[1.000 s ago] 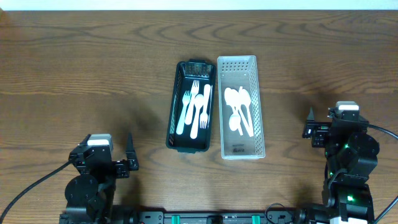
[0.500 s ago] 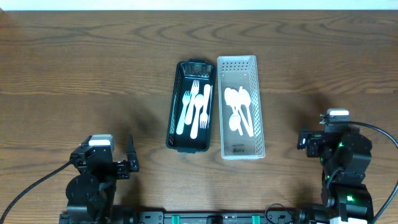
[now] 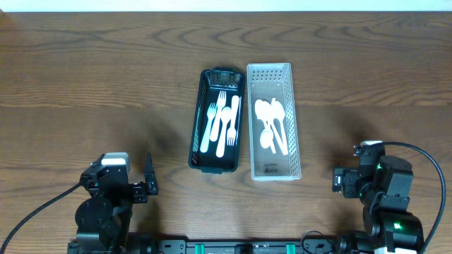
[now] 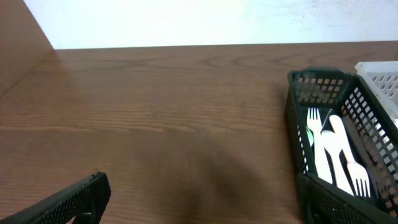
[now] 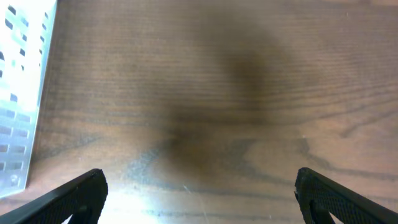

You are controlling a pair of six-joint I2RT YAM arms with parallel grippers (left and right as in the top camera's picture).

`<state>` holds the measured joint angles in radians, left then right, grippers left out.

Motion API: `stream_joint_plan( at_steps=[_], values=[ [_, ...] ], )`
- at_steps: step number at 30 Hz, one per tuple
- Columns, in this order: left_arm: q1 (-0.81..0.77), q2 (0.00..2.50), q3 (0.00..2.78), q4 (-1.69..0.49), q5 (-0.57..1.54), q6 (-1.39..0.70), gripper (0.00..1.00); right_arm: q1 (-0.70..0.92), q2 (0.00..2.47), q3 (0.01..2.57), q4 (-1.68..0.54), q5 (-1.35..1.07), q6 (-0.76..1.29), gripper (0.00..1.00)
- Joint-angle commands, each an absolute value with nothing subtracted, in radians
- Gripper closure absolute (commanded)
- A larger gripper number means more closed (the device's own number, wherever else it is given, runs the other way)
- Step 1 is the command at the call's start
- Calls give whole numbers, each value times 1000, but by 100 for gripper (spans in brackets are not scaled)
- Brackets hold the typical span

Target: Pack container

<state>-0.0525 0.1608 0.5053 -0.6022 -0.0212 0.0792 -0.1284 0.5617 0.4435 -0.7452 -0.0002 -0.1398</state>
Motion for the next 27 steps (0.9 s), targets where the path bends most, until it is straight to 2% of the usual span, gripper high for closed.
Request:
stream_joint_plan(
  at_steps=[1, 8, 14, 20, 27],
  values=[
    [-52, 155, 501, -602, -7, 90, 2, -123, 505, 440, -749, 39, -147, 1],
    [-52, 155, 501, -601, -7, 90, 2, -66, 236, 405, -569, -132, -147, 1],
    [-52, 154, 501, -601, -7, 90, 2, -22, 48, 216, -231, -128, -134, 1],
    [-52, 154, 501, -601, -7, 90, 2, 12, 5, 19, 65, -104, -102, 1],
    [-52, 154, 501, -601, -7, 90, 2, 34, 6, 6, -75, -2, -34, 1]
  ],
)
